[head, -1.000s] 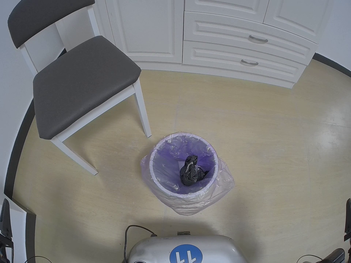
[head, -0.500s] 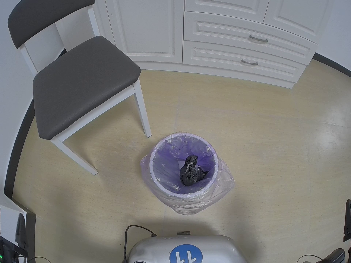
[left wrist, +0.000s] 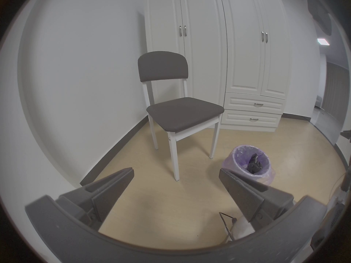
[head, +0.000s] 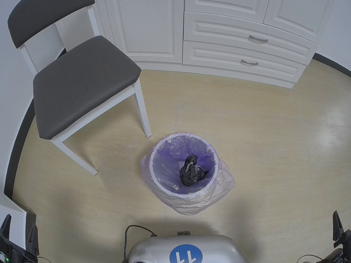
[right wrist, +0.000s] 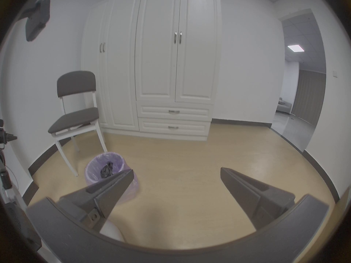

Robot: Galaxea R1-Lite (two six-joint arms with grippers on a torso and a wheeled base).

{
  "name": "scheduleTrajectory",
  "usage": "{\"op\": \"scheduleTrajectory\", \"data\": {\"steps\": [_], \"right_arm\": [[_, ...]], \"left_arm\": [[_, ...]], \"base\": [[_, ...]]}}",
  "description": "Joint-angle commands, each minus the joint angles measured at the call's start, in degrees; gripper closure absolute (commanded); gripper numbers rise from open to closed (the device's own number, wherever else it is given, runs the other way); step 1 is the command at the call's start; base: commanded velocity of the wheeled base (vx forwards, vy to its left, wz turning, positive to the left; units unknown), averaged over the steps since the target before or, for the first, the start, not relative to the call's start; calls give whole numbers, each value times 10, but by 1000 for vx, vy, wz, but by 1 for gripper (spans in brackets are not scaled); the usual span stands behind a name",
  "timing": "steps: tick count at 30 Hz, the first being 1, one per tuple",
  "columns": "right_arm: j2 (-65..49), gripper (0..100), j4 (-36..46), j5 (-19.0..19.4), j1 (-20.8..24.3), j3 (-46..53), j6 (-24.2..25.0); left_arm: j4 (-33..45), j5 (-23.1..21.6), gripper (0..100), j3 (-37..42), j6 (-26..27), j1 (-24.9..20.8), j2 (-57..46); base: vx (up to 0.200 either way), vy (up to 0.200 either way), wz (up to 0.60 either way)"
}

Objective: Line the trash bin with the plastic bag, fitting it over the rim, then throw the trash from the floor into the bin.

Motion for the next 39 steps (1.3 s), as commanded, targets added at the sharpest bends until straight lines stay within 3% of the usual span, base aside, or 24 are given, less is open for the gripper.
{"op": "scheduleTrajectory", "data": {"steps": [1, 5, 7, 9, 11, 15, 16, 18, 19, 39], "right_arm": [[-7, 0, 8, -10, 0, 10, 4], [-7, 0, 9, -26, 0, 10, 18], [-7, 0, 9, -20, 0, 10, 20], [-7, 0, 10, -15, -1, 10, 11], [-7, 0, 10, -15, -1, 10, -11], [-7, 0, 11, -5, 0, 10, -32], [-7, 0, 15, 11, 0, 10, -34], [-7, 0, 44, 68, -1, 10, 11], [-7, 0, 68, 82, -1, 4, -1], [-7, 0, 51, 69, 0, 10, 11]], "left_arm": [[-3, -1, 0, 5, 0, -16, 25], [-5, -14, 0, 6, -4, -16, 25], [0, -52, 0, 10, -25, -9, 18], [7, -84, 0, 10, -10, 8, -4], [9, -85, 0, 10, 11, 15, -26], [9, -85, 0, 10, 2, 15, -25], [10, -84, 0, 10, 1, 15, -25], [10, -84, 0, 10, 2, 15, -26], [10, -84, 0, 10, 2, 15, -26], [10, -83, 0, 10, -3, 16, -25]], "base": [[0, 0, 0], [0, 0, 0], [0, 0, 0], [0, 0, 0], [0, 0, 0], [0, 0, 0], [0, 0, 0], [0, 0, 0], [0, 0, 0], [0, 0, 0]]}}
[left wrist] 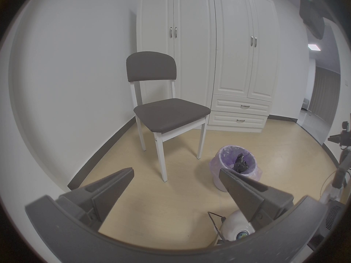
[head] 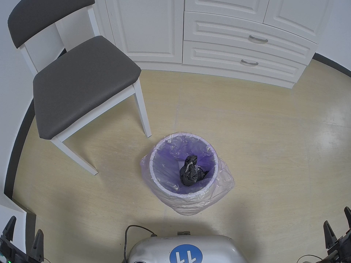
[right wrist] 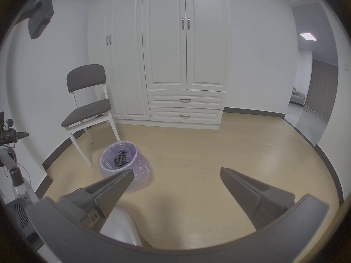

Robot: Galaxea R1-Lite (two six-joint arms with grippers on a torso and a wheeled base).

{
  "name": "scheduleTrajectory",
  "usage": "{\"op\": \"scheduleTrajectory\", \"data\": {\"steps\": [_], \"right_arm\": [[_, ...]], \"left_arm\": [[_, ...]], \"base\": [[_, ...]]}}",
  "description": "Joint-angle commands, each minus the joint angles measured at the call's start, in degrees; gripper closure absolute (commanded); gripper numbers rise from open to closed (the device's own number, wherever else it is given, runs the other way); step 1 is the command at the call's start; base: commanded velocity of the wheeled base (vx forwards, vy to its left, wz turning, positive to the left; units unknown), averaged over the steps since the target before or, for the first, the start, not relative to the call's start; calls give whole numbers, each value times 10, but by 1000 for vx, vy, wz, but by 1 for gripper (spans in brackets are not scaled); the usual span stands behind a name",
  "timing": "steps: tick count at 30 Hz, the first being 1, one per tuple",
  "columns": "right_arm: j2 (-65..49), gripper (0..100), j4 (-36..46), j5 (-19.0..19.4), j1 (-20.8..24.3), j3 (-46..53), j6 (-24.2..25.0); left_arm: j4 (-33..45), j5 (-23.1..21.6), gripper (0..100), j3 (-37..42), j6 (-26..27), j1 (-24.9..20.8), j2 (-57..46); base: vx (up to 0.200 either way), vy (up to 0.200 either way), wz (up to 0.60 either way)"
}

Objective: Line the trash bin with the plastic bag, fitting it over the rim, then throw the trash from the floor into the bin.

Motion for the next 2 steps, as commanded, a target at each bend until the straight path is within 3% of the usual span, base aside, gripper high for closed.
{"op": "scheduleTrajectory", "data": {"steps": [1, 2], "right_arm": [[-8, 0, 0, 0, 0, 10, 0], [-8, 0, 0, -1, 0, 10, -1]], "left_arm": [[0, -1, 0, 10, 0, 0, -8], [0, -1, 0, 10, 0, 0, -8]], "base": [[0, 0, 0], [0, 0, 0]]}}
